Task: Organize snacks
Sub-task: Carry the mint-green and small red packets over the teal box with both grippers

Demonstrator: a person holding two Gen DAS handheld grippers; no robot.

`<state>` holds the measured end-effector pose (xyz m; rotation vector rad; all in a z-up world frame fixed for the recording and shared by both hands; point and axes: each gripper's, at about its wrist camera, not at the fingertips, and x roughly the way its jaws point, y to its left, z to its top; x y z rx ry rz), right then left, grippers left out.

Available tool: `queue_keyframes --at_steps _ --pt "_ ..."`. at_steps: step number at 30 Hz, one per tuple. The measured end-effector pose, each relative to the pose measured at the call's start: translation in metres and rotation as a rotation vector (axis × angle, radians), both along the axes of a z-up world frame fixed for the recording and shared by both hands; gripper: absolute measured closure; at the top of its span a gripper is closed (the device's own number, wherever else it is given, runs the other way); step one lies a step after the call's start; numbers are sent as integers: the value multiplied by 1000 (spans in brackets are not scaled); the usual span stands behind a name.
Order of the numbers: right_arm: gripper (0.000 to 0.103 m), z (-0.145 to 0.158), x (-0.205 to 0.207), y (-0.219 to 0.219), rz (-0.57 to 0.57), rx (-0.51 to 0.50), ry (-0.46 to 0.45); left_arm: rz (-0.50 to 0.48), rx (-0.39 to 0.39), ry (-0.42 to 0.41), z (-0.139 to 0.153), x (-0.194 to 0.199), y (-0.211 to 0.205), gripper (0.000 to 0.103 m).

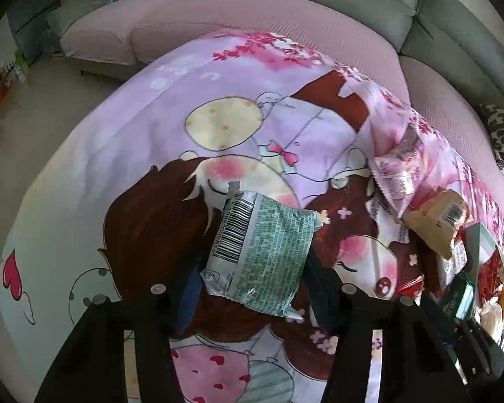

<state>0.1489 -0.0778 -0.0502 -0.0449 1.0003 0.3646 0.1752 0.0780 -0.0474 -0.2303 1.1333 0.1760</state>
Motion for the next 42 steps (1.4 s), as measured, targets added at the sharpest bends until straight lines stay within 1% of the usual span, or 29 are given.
queue_keyframes --at_steps 8,10,17,21,26,32,35,42 --pt "78 28 -14 -42 -91 27 -60 -63 9 -79 30 -5 -27 45" --pt "78 36 -19 -54 -120 31 -75 -90 23 -97 39 -7 -36 45" --pt "78 58 -33 -96 -219 46 -122 -170 57 -160 64 -10 -73 45" --pt "78 66 -39 -121 -274 58 -141 -243 64 -204 79 -15 -103 45" --pt "78 72 -44 -157 -360 73 -150 -349 82 -231 89 -18 -146 45" --pt "78 78 -53 -212 -490 100 -165 -450 100 -274 99 -26 -188 45" --pt "78 77 -58 -235 -538 114 -165 -501 106 -279 99 -29 -208 45" --pt "78 76 -71 -281 -653 95 -171 -610 121 -291 93 -39 -252 45"
